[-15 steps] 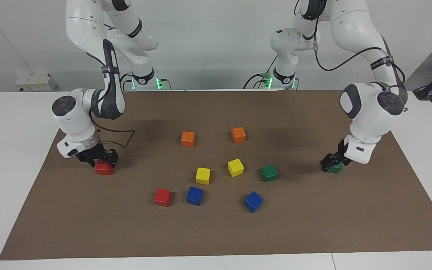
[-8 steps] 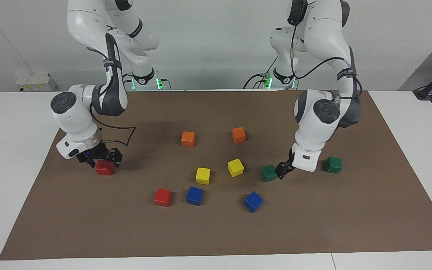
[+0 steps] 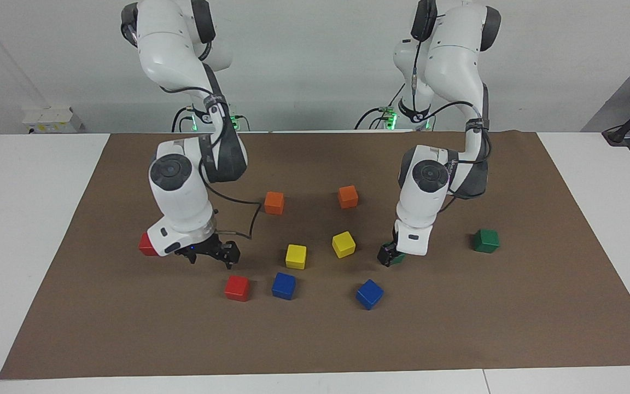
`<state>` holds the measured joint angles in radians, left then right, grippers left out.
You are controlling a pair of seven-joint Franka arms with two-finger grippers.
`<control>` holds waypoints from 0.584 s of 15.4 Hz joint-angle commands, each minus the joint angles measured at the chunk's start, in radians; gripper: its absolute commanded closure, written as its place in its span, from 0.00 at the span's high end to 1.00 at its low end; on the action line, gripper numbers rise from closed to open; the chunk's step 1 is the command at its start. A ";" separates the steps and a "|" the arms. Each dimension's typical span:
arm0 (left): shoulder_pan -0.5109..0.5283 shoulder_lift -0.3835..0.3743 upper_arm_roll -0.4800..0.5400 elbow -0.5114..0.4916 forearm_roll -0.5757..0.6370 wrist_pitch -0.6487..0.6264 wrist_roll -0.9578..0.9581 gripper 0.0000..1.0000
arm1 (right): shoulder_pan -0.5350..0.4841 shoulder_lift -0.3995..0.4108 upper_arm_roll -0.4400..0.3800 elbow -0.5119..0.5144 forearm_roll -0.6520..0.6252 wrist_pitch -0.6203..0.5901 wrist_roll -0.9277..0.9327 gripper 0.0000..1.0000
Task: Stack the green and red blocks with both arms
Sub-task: 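Set down the cubes, then reach both grippers to the second green and red cubes, then grasp the second green cube with the left gripper while the right gripper grasps the red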
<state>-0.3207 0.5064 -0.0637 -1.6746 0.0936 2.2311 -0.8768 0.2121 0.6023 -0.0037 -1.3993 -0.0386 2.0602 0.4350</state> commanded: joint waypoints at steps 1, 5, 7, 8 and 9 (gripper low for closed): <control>-0.027 -0.029 0.015 -0.071 0.028 0.055 -0.022 0.99 | 0.018 0.144 0.002 0.207 -0.014 -0.052 0.051 1.00; -0.032 -0.031 0.015 -0.018 0.018 -0.055 -0.027 0.00 | 0.033 0.197 0.002 0.226 -0.027 -0.022 0.060 1.00; -0.009 -0.020 0.013 0.111 0.017 -0.224 -0.010 0.00 | 0.030 0.195 0.002 0.203 -0.024 0.026 0.060 1.00; 0.024 -0.019 0.010 0.163 0.015 -0.302 0.013 0.00 | 0.030 0.192 0.002 0.174 -0.023 0.052 0.060 1.00; 0.057 -0.034 0.004 0.182 0.012 -0.351 0.063 0.00 | 0.032 0.189 0.002 0.148 -0.024 0.070 0.063 0.93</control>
<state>-0.3213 0.4949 -0.0538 -1.5751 0.0943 2.0175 -0.8723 0.2462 0.7878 -0.0062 -1.2234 -0.0455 2.0890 0.4727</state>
